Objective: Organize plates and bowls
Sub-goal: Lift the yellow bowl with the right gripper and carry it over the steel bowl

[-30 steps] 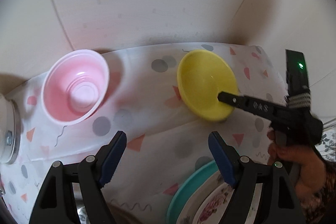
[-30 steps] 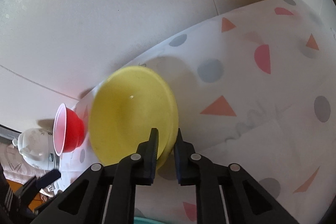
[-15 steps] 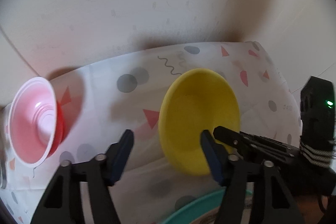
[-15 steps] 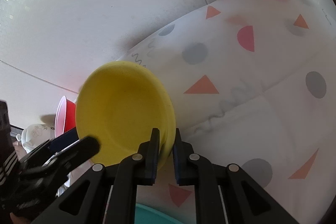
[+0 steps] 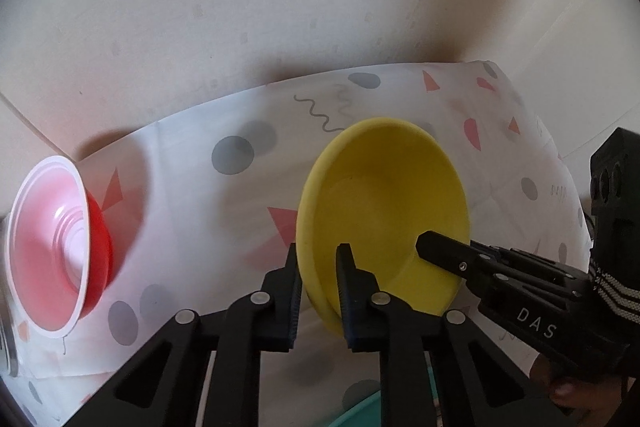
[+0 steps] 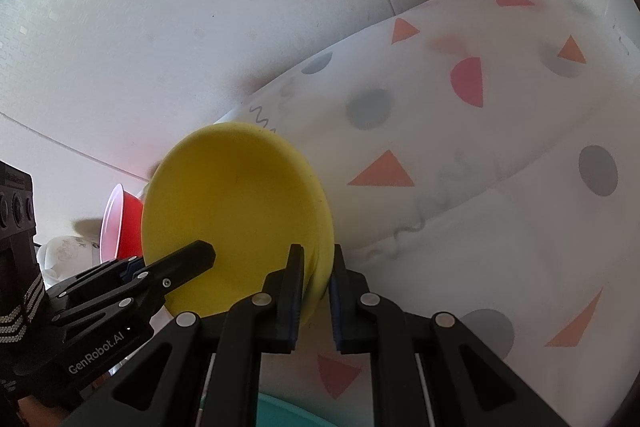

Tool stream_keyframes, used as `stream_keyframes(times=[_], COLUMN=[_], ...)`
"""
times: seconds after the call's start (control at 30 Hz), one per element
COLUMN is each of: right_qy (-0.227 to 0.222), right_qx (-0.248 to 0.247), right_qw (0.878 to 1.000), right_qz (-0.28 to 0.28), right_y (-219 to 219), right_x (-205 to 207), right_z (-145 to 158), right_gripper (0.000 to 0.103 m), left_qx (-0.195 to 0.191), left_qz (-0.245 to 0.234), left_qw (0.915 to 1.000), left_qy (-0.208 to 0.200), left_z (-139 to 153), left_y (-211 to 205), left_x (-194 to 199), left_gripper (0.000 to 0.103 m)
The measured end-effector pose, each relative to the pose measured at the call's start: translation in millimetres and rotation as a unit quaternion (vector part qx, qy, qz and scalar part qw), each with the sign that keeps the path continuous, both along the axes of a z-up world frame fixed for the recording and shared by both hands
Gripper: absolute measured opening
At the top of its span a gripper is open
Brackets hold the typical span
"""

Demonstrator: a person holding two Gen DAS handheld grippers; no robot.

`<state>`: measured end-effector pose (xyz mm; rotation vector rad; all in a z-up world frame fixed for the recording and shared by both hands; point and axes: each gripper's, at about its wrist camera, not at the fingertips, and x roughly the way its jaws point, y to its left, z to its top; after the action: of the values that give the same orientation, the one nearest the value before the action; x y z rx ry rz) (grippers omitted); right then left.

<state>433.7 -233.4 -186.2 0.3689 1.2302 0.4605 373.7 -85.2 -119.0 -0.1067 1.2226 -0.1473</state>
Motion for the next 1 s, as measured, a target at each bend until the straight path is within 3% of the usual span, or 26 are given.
stream_keyframes(times=[1.0], right_qy=[-0.044], right_qx=[-0.015], right_qw=[0.999], right_qz=[0.028], right_y=[33], right_x=[-35], right_z=[52], right_gripper=[0.012], left_qx=[-0.043], left_qz=[0.021], left_qw=[0.9982], left_qy=[-0.035], left_z=[34], left_y=[37], left_x=[-57], left_gripper=[0.016])
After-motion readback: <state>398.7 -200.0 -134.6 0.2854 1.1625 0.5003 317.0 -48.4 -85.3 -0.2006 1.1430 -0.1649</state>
